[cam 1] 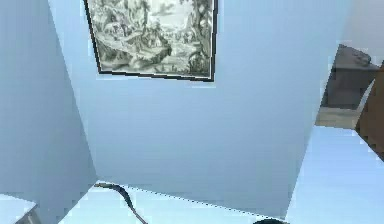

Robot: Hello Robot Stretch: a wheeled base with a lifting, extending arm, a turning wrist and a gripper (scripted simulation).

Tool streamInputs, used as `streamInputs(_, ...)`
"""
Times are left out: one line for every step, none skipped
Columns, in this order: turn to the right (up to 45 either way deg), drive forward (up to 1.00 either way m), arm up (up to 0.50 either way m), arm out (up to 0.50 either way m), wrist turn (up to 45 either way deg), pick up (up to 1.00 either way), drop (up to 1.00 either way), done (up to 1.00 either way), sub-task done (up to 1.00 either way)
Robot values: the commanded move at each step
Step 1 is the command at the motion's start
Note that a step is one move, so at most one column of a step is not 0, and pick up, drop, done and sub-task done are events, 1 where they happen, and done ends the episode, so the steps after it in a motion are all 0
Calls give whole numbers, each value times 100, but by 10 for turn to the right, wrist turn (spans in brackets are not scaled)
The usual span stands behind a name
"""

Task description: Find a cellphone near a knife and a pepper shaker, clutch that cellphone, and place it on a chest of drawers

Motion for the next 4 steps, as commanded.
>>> streamInputs(0,55,0,0,0,0,0,0,0)
streamInputs(-450,0,0,0,0,0,0,0,0)
streamInputs(-180,0,0,0,0,0,0,0,0)
streamInputs(0,45,0,0,0,0,0,0,0)
